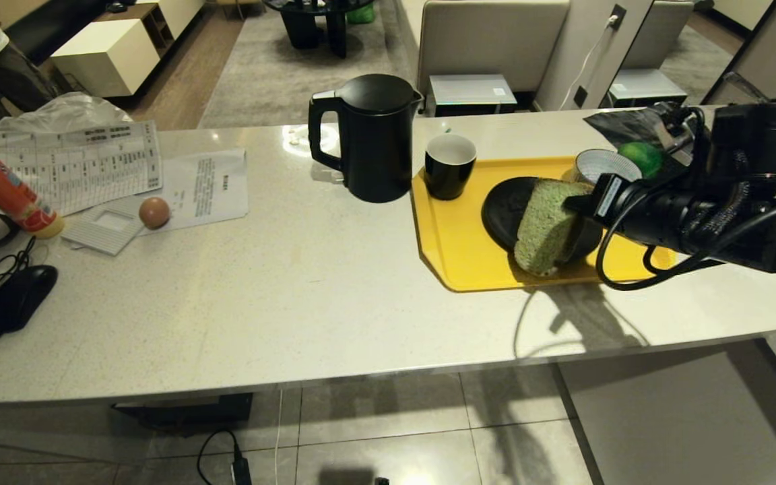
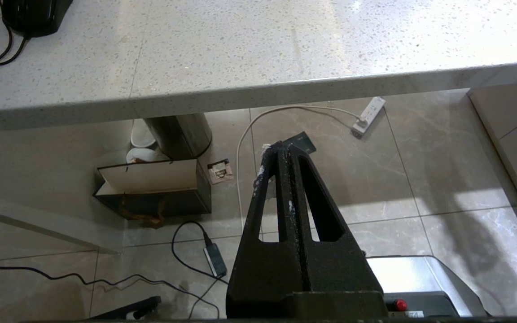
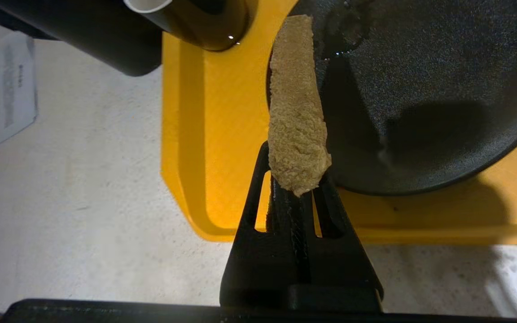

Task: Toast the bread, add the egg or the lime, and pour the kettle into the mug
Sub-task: Put the baked bread on a plate

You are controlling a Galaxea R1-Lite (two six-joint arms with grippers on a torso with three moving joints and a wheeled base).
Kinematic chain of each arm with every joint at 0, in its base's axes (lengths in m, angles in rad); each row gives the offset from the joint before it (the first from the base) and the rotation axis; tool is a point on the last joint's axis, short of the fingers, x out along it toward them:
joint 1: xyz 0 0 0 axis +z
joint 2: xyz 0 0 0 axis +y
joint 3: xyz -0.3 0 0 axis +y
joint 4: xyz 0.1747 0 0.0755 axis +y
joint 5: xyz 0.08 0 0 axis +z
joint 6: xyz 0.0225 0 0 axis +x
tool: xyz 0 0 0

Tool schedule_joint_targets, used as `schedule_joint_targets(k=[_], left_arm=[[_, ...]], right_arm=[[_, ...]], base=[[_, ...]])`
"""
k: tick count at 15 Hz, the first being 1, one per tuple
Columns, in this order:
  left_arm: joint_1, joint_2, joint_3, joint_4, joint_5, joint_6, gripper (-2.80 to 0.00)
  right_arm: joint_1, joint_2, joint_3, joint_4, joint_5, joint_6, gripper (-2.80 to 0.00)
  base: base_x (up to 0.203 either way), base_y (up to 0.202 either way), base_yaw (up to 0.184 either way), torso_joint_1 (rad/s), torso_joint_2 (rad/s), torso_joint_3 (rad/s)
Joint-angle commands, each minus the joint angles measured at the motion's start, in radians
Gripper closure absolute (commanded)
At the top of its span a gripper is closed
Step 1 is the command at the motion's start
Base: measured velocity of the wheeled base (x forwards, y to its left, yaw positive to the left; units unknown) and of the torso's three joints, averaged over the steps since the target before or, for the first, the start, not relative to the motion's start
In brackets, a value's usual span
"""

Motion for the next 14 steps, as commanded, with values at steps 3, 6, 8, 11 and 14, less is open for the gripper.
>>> schedule_joint_targets(k=[3, 6, 8, 11, 14], left_arm=[[0.0, 0.001, 0.0, 0.0, 0.001, 0.0, 0.0], [0.0, 0.001, 0.0, 0.0, -0.001, 0.0, 0.0], [0.0, 0.001, 0.0, 0.0, 0.001, 0.0, 0.0], [0.0, 0.001, 0.0, 0.0, -0.001, 0.0, 0.0], [0.0, 0.001, 0.0, 0.0, -0.001, 0.0, 0.0]], right_arm=[[-0.001, 0.159, -0.023, -0.103, -0.077, 0.001, 0.0], [-0.028, 0.202, -0.027, -0.145, -0.108, -0.006, 0.0], [-0.059, 0.213, -0.057, -0.143, -0.109, -0.01, 0.0], [-0.115, 0.235, -0.09, -0.141, -0.109, -0.041, 0.0], [-0.145, 0.249, -0.103, -0.142, -0.11, -0.073, 0.0]], base=[[0.0, 0.0, 0.0, 0.0, 0.0, 0.0], [0.0, 0.0, 0.0, 0.0, 0.0, 0.0], [0.0, 0.0, 0.0, 0.0, 0.0, 0.0], [0.0, 0.0, 0.0, 0.0, 0.0, 0.0], [0.0, 0.0, 0.0, 0.0, 0.0, 0.0]])
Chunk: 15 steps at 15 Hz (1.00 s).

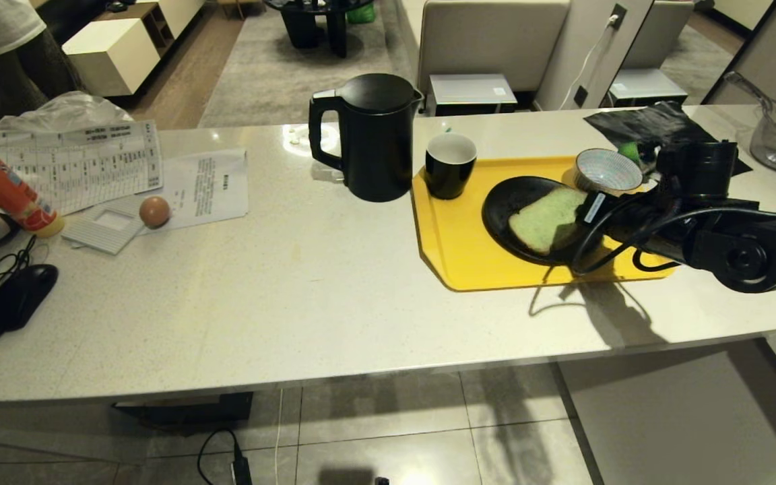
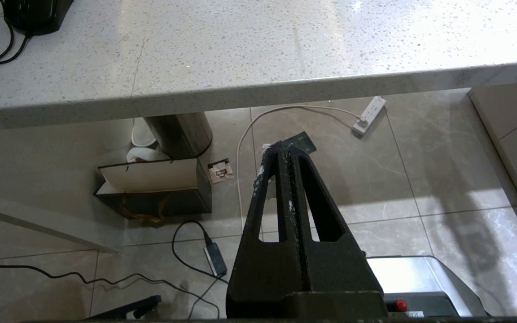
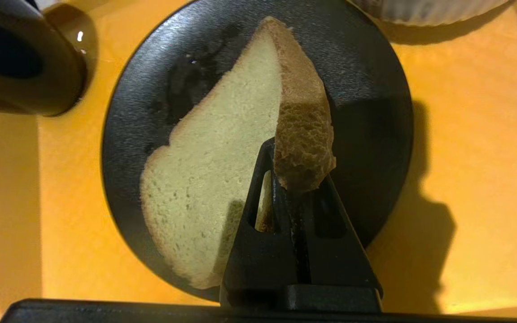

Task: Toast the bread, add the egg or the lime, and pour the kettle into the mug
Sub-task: Put the baked bread on a plate

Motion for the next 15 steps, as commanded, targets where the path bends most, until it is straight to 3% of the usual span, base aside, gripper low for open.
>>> schedule_joint_targets(k=[1, 5, 11, 12, 13, 15], left_arm=[[0.0, 0.001, 0.0, 0.0, 0.0, 0.0, 0.0], [0.0, 0.001, 0.0, 0.0, 0.0, 0.0, 0.0], [0.0, 0.001, 0.0, 0.0, 0.0, 0.0, 0.0], [0.0, 0.001, 0.0, 0.0, 0.0, 0.0, 0.0], [0.0, 0.001, 0.0, 0.0, -0.001, 0.0, 0.0], [0.0, 0.001, 0.0, 0.0, 0.0, 0.0, 0.0]], right_arm=[[-0.011, 0.009, -0.002, -0.005, 0.0, -0.003, 0.0], [-0.011, -0.001, 0.042, -0.006, -0.001, -0.085, 0.0], [-0.011, -0.016, 0.081, -0.01, -0.027, -0.134, 0.0], [-0.009, -0.02, 0.082, -0.017, -0.027, -0.134, -0.83], [-0.009, -0.021, 0.087, -0.031, -0.027, -0.134, -2.8], [-0.009, -0.037, 0.117, -0.057, -0.024, -0.136, -2.8]], base=[[0.0, 0.0, 0.0, 0.0, 0.0, 0.0], [0.0, 0.0, 0.0, 0.0, 0.0, 0.0], [0.0, 0.0, 0.0, 0.0, 0.0, 0.0], [0.0, 0.0, 0.0, 0.0, 0.0, 0.0], [0.0, 0.0, 0.0, 0.0, 0.0, 0.0], [0.0, 0.0, 0.0, 0.0, 0.0, 0.0]])
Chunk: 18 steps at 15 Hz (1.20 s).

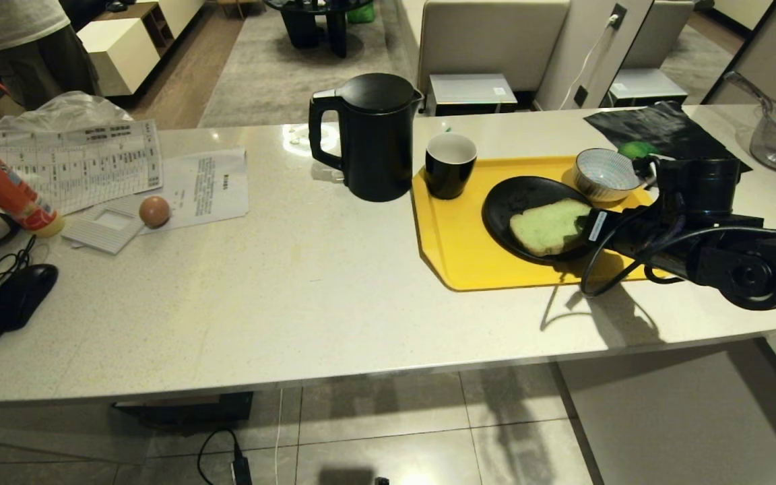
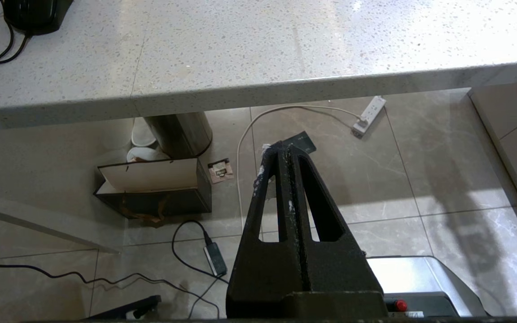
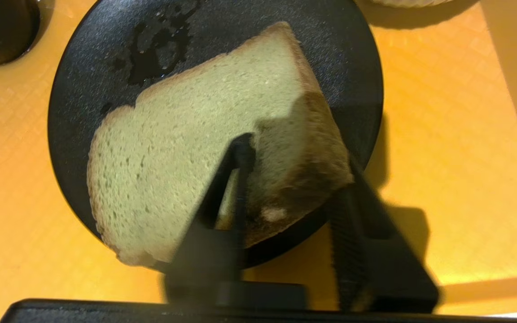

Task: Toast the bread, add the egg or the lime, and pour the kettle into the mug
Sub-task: Put the baked bread on a plate, then pick up the egg

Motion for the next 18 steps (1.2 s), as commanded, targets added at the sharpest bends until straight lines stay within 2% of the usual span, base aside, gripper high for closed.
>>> schedule_joint_targets(k=[1, 7, 10, 13, 15, 18], left_arm=[[0.0, 0.001, 0.0, 0.0, 0.0, 0.001, 0.0], [-0.001, 0.001, 0.0, 0.0, 0.0, 0.001, 0.0], [-0.001, 0.001, 0.0, 0.0, 0.0, 0.001, 0.0], [0.0, 0.001, 0.0, 0.0, 0.0, 0.001, 0.0], [0.0, 0.001, 0.0, 0.0, 0.0, 0.001, 0.0], [0.0, 0.001, 0.0, 0.0, 0.0, 0.001, 0.0]], right_arm=[[0.0, -0.023, 0.027, -0.012, 0.003, 0.001, -2.8], [0.002, -0.046, 0.022, -0.039, -0.006, -0.046, -2.8], [0.0, -0.047, 0.02, -0.106, -0.083, -0.098, -2.8], [0.0, -0.13, 0.043, -0.113, -0.095, -0.136, -2.8], [0.0, -0.234, 0.075, -0.085, -0.092, -0.205, -2.8], [0.0, -0.399, 0.093, 0.066, -0.059, -0.231, -2.8]], base=[[0.0, 0.0, 0.0, 0.0, 0.0, 0.0], [0.0, 0.0, 0.0, 0.0, 0.0, 0.0], [0.0, 0.0, 0.0, 0.0, 0.0, 0.0], [0.0, 0.0, 0.0, 0.0, 0.0, 0.0], [0.0, 0.0, 0.0, 0.0, 0.0, 0.0], [0.0, 0.0, 0.0, 0.0, 0.0, 0.0]])
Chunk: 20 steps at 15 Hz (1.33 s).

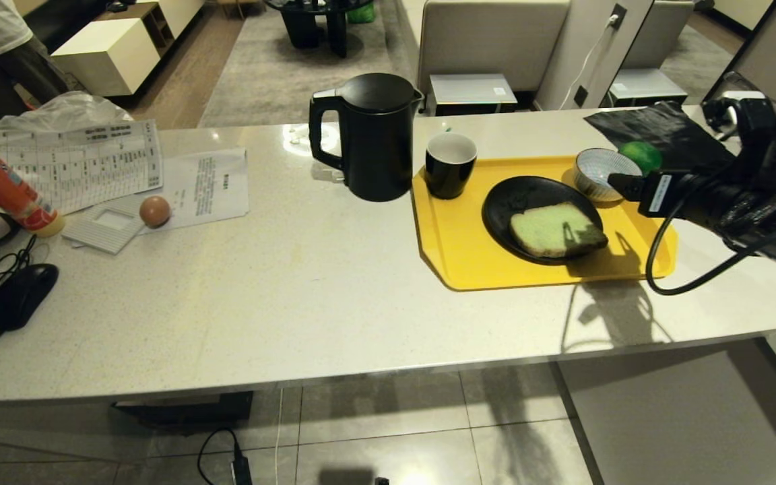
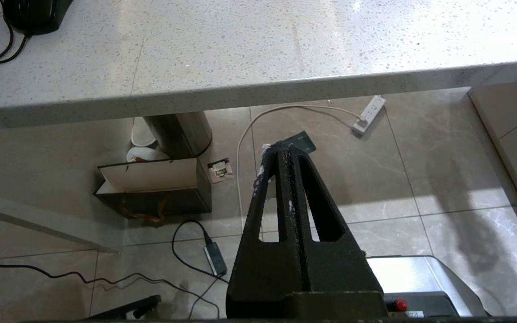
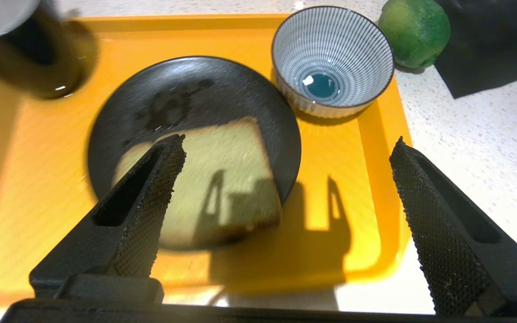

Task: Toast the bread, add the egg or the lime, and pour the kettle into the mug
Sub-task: Pick up the egg

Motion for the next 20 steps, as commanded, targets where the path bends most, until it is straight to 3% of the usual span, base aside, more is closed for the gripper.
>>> schedule_joint_targets(k=[1, 8, 9, 10, 15, 20], left_arm=[[0.0, 0.001, 0.0, 0.0, -0.001, 0.0, 0.0], [0.0, 0.001, 0.0, 0.0, -0.001, 0.0, 0.0], [0.0, 0.001, 0.0, 0.0, 0.0, 0.0, 0.0], [0.0, 0.001, 0.0, 0.0, -0.001, 0.0, 0.0], [0.0, 0.001, 0.0, 0.0, 0.0, 0.0, 0.0], [0.0, 0.001, 0.0, 0.0, 0.0, 0.0, 0.0]], right_arm=[[0.0, -0.181, 0.025, 0.09, 0.03, -0.002, -2.8], [0.0, -0.4, 0.155, 0.162, 0.057, -0.004, -2.8], [-0.001, -0.408, 0.172, 0.161, 0.05, -0.004, -0.72], [-0.001, -0.415, 0.178, 0.162, 0.048, -0.003, 0.0], [-0.003, -0.461, 0.198, 0.198, 0.046, -0.003, 0.0], [-0.004, -0.581, 0.25, 0.199, -0.016, -0.004, 0.0]], base=[[0.0, 0.0, 0.0, 0.0, 0.0, 0.0], [0.0, 0.0, 0.0, 0.0, 0.0, 0.0], [0.0, 0.0, 0.0, 0.0, 0.0, 0.0], [0.0, 0.0, 0.0, 0.0, 0.0, 0.0], [0.0, 0.0, 0.0, 0.0, 0.0, 0.0], [0.0, 0.0, 0.0, 0.0, 0.0, 0.0]])
